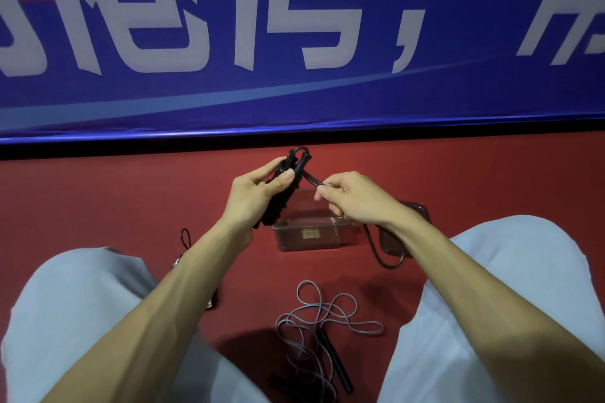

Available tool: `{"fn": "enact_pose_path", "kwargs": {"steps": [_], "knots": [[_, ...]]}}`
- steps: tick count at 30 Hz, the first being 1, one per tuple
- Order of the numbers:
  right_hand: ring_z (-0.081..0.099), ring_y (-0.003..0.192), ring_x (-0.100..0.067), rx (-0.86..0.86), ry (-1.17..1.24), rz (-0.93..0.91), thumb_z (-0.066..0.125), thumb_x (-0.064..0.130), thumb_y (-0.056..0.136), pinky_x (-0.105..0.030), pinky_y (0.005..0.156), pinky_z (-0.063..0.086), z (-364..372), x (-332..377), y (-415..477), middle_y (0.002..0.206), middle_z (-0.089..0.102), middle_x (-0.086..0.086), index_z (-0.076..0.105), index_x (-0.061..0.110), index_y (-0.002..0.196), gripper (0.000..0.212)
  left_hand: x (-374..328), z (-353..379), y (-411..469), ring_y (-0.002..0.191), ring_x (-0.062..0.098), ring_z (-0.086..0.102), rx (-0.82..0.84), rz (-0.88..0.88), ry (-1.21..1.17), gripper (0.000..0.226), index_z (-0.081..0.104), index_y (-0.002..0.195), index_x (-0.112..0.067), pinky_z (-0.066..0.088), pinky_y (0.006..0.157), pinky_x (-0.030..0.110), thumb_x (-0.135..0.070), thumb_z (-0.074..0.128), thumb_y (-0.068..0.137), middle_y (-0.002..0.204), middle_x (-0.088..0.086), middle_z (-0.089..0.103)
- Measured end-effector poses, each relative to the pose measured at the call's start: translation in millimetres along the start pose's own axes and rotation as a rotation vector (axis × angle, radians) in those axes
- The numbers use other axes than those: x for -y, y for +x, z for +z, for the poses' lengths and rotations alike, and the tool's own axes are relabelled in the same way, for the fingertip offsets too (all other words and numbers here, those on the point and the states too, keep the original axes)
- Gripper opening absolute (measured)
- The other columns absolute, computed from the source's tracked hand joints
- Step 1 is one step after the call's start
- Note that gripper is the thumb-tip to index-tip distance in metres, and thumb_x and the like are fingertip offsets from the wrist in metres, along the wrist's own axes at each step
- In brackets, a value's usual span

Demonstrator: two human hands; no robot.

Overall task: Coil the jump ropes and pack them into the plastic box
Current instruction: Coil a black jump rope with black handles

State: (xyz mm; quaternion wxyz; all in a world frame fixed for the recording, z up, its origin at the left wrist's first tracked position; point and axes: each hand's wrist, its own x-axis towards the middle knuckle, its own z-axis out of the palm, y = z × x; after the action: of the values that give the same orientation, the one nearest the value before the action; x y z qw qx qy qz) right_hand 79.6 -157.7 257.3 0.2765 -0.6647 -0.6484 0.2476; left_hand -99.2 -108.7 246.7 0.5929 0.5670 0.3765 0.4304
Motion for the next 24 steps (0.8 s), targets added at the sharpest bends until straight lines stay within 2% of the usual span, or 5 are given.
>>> {"fn": "enact_pose_path", "kwargs": {"steps": [4, 8, 12, 17, 24], "knots": [[0.061, 0.046, -0.007, 0.086, -0.175, 0.029, 0.054, 0.030, 0.097, -0.034, 0.064, 0.058, -1, 0, -5, 0.070, 0.066, -0.002, 0.062, 0.013, 0.095, 0.018, 7, -9, 8, 0.054, 0.013, 0.054, -0.088, 0.046, 0.089, 0.025, 0.071, 0.100, -0.046, 0.044, 0.051, 0.022, -0.028, 0.075, 0.083, 0.076, 0.000, 0.070], [0.067, 0.068, -0.021, 0.124, -0.333, 0.053, 0.055, 0.030, 0.096, -0.041, 0.075, 0.056, -4, 7, -11, 0.079, 0.066, -0.004, 0.061, 0.017, 0.093, 0.015, 14, -14, 14, 0.069, 0.011, 0.066, -0.148, 0.094, 0.341, 0.044, 0.067, 0.121, -0.039, 0.053, 0.064, 0.027, -0.037, 0.078, 0.078, 0.089, -0.001, 0.074], [0.060, 0.077, -0.033, 0.135, -0.560, 0.007, 0.053, 0.031, 0.098, -0.034, 0.064, 0.045, -9, 16, -22, 0.078, 0.056, -0.009, 0.057, 0.009, 0.085, 0.025, 15, -7, 9, 0.099, 0.024, 0.068, -0.187, 0.246, 1.024, 0.055, 0.057, 0.128, -0.050, 0.047, 0.069, 0.031, -0.053, 0.074, 0.076, 0.109, 0.000, 0.073], [0.063, 0.094, -0.032, 0.203, -0.745, -0.258, 0.052, 0.019, 0.098, -0.032, 0.065, 0.036, -4, 17, -29, 0.097, 0.062, -0.005, 0.053, 0.019, 0.087, 0.010, 14, -4, 7, 0.111, 0.024, 0.062, 0.012, 0.205, 1.275, 0.056, 0.053, 0.130, -0.054, 0.037, 0.070, 0.030, -0.054, 0.072, 0.078, 0.116, -0.003, 0.070], [0.062, 0.097, -0.017, -0.100, -0.651, -0.484, 0.057, 0.024, 0.094, -0.028, 0.065, 0.035, 4, 6, -17, 0.099, 0.066, 0.008, 0.069, 0.027, 0.106, 0.017, 17, -4, 3, 0.068, 0.019, 0.051, 0.397, 0.159, 1.155, 0.026, 0.061, 0.088, -0.051, 0.039, 0.058, 0.033, -0.050, 0.081, 0.071, 0.064, -0.009, 0.059]]}}
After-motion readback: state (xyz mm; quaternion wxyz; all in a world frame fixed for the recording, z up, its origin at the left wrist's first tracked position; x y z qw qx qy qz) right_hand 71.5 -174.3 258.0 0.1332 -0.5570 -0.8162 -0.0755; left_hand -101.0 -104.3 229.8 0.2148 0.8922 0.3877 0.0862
